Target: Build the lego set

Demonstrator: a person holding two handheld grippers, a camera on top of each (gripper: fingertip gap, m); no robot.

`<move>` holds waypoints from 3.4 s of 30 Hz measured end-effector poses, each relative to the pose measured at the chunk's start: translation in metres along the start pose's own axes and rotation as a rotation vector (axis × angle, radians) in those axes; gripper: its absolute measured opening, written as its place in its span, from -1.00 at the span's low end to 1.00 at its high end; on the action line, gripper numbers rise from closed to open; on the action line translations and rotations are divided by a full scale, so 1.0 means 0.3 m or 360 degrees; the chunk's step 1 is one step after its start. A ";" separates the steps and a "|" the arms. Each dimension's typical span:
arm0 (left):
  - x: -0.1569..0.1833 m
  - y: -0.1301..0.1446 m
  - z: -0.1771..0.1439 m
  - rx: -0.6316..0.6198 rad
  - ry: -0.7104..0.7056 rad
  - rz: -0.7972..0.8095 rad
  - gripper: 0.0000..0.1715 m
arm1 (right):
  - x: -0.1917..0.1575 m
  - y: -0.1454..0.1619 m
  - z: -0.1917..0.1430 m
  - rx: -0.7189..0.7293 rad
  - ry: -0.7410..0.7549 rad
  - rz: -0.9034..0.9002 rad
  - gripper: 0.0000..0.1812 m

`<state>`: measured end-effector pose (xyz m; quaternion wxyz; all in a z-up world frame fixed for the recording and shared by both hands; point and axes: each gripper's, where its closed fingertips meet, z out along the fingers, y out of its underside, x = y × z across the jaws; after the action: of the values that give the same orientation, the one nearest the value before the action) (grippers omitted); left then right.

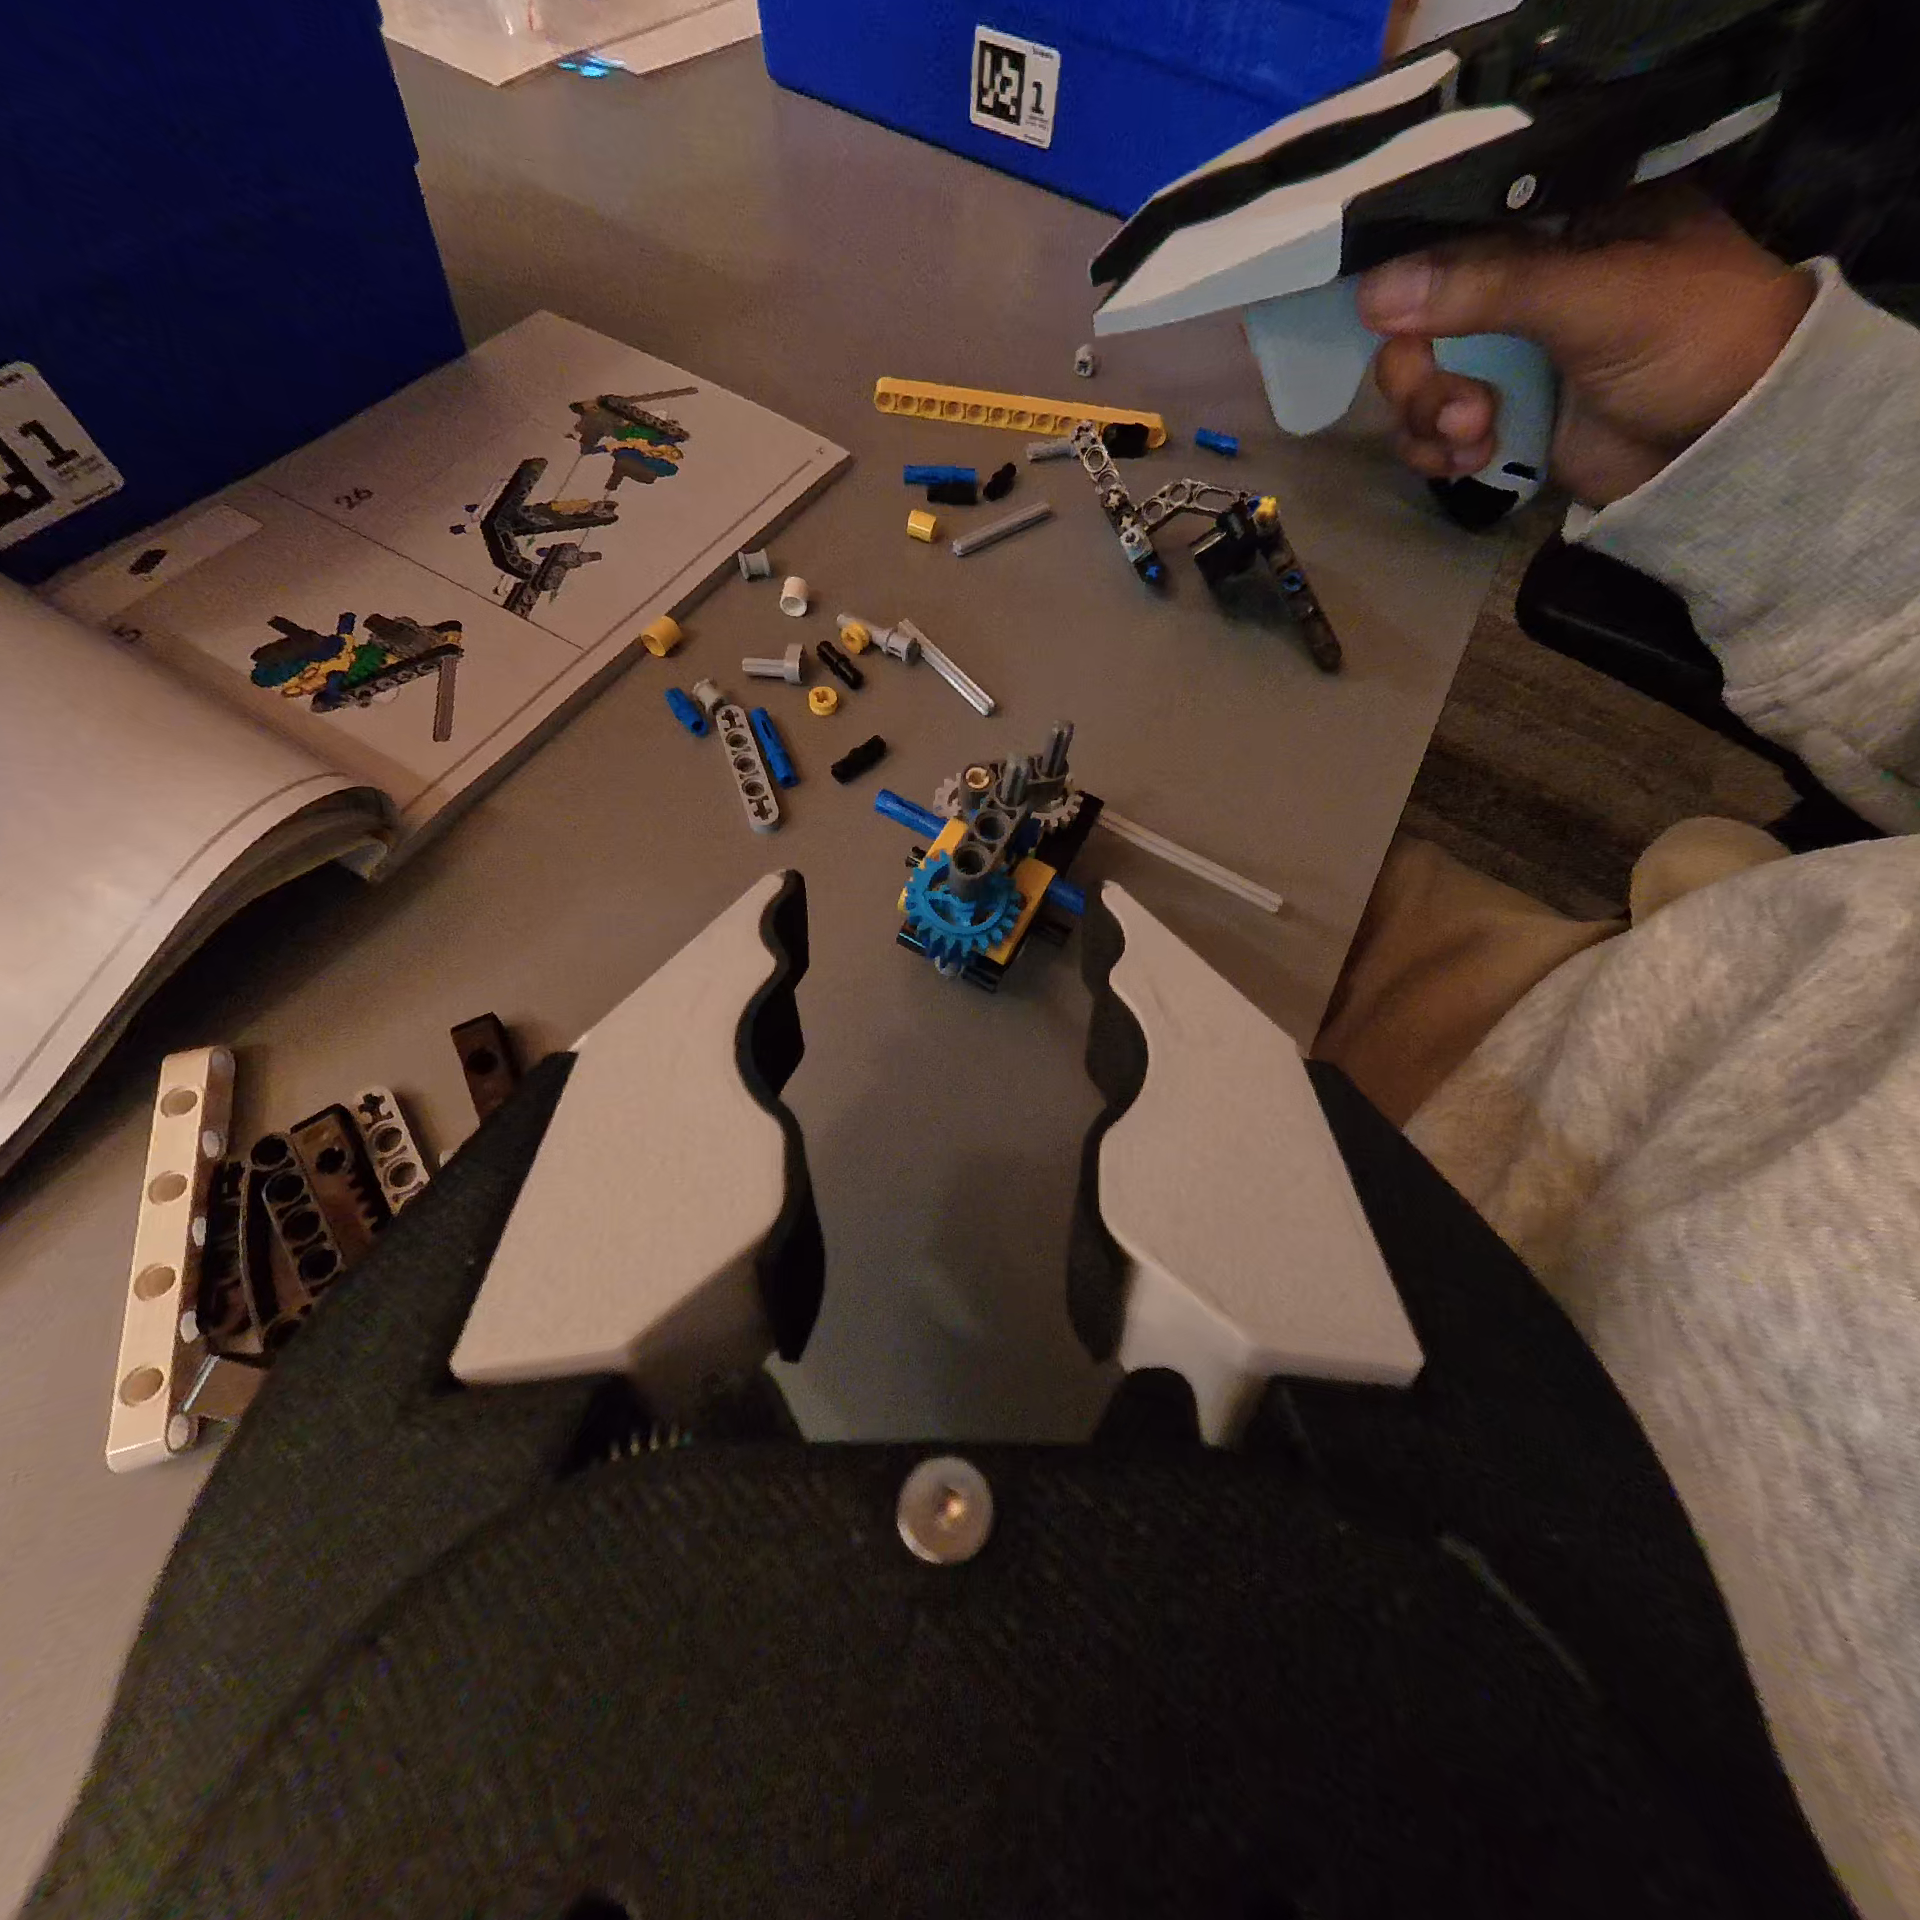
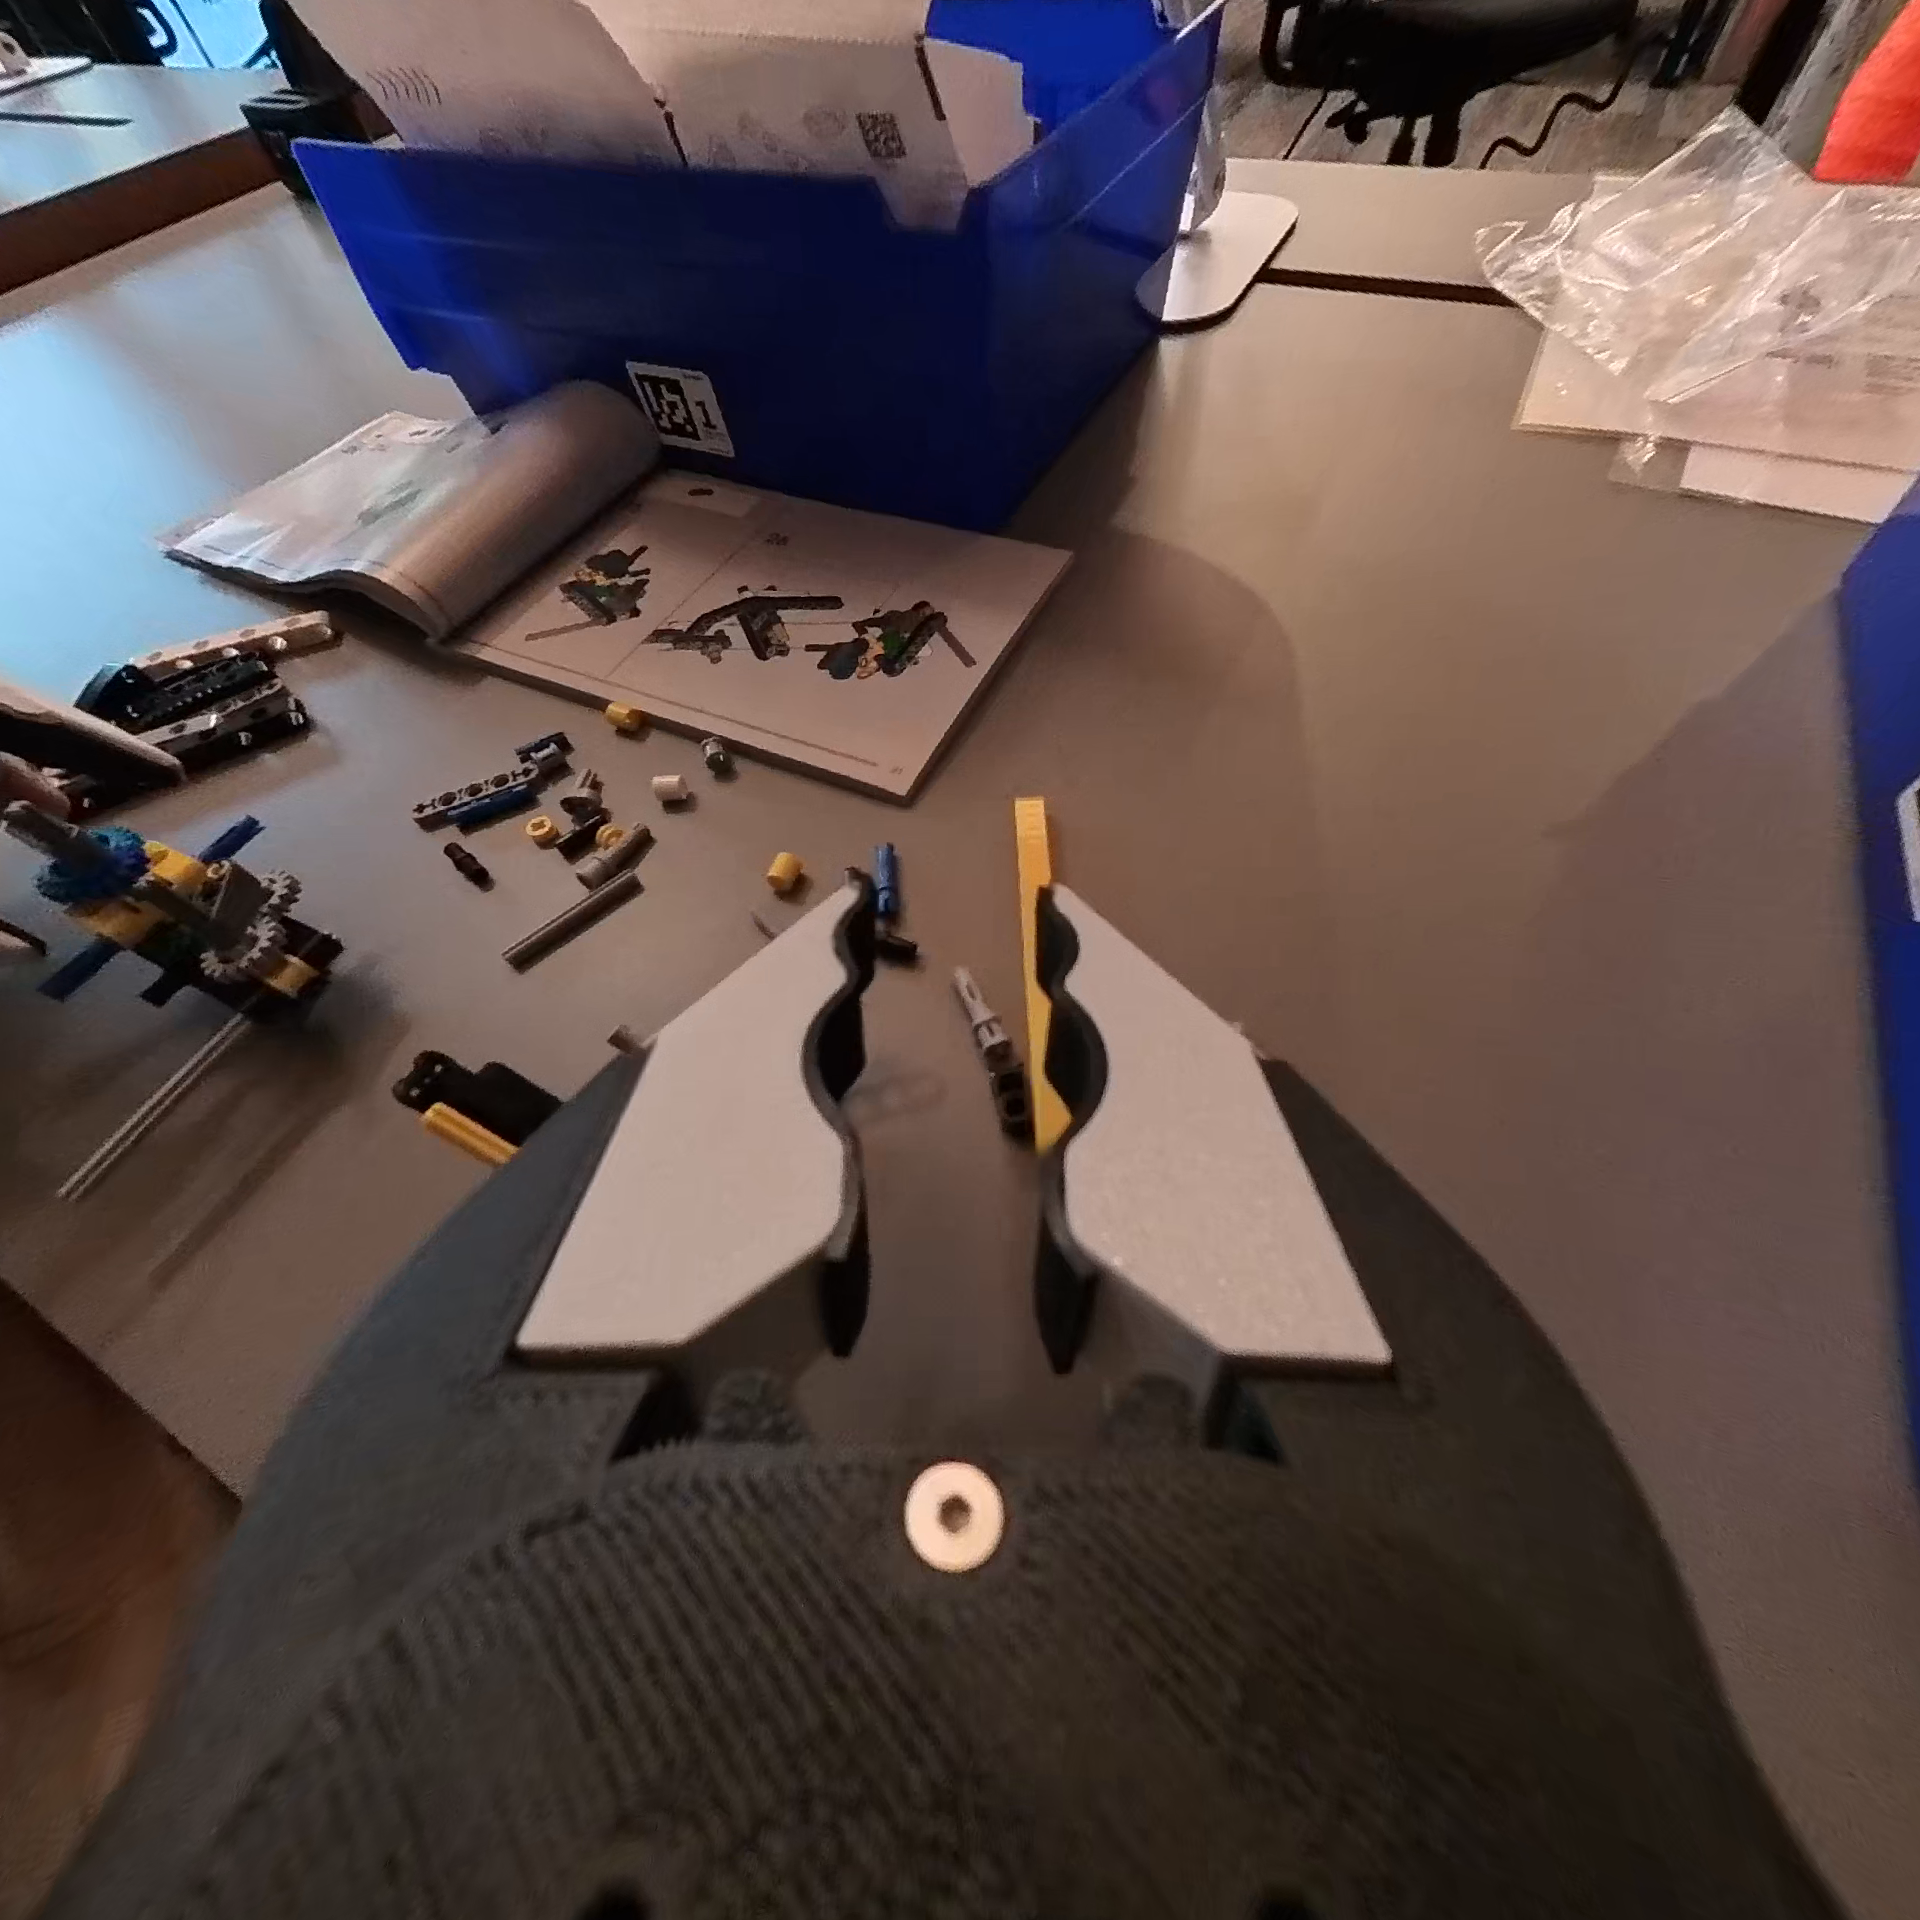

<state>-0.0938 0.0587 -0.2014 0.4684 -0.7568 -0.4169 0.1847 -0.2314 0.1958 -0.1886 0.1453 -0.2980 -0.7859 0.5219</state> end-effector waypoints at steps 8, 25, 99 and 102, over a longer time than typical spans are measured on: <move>-0.004 -0.023 -0.020 0.0093 0.0046 -0.0066 -0.45 | 0.034 -0.015 -0.004 0.0045 0.0023 0.0067 -0.71; 0.007 -0.048 -0.032 0.0174 0.0094 -0.0049 -0.77 | 0.031 0.001 0.010 -0.0017 -0.0041 0.0130 -0.68; 0.015 0.115 0.016 -0.0197 -0.0154 0.0027 -0.27 | -0.548 0.141 0.091 -0.0468 -0.0417 -0.0602 -0.35; 0.017 0.111 0.013 -0.0181 -0.0152 0.0037 -0.27 | -0.569 0.153 0.100 -0.0505 -0.0452 -0.0591 -0.32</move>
<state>-0.0782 0.0580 -0.2315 0.4019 -0.7773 -0.4399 0.2020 -0.0998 0.0808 -0.2286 0.0783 -0.0917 -0.9114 0.3934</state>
